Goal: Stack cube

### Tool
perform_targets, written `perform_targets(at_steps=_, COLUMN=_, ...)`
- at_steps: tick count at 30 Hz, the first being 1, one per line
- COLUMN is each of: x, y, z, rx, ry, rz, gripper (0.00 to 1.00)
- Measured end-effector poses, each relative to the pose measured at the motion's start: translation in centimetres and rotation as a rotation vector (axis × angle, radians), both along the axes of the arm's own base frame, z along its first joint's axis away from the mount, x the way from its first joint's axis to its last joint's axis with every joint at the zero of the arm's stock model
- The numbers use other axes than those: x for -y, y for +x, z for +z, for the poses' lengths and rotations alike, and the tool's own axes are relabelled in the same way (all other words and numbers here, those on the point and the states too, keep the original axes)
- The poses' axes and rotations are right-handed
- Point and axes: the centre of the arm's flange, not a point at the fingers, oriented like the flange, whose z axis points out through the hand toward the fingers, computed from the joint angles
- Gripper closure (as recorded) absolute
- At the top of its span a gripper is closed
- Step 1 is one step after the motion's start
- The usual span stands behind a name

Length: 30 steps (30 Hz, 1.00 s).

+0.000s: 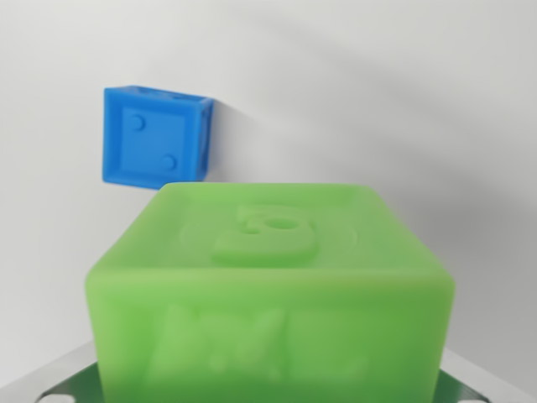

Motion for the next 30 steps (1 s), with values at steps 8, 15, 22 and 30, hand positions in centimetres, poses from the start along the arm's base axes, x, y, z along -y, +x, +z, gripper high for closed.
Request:
perform_targets(at_steps=8, x=-1.5, y=-0.2, z=0.3, rx=0.000, ry=0.000, rz=-0.029, gripper=1.00)
perform_targets(at_steps=15, x=-2.8, y=-0.3, z=0.6, rx=0.001, ry=0.000, rz=-0.054, gripper=1.00)
perform_targets(at_steps=22, x=-4.1, y=-0.5, z=0.9, rx=0.000, ry=0.000, rz=-0.078, gripper=1.00)
perform_targets(at_steps=30, x=-5.5, y=-0.6, z=1.2, rx=0.000, ry=0.000, rz=-0.105, gripper=1.00)
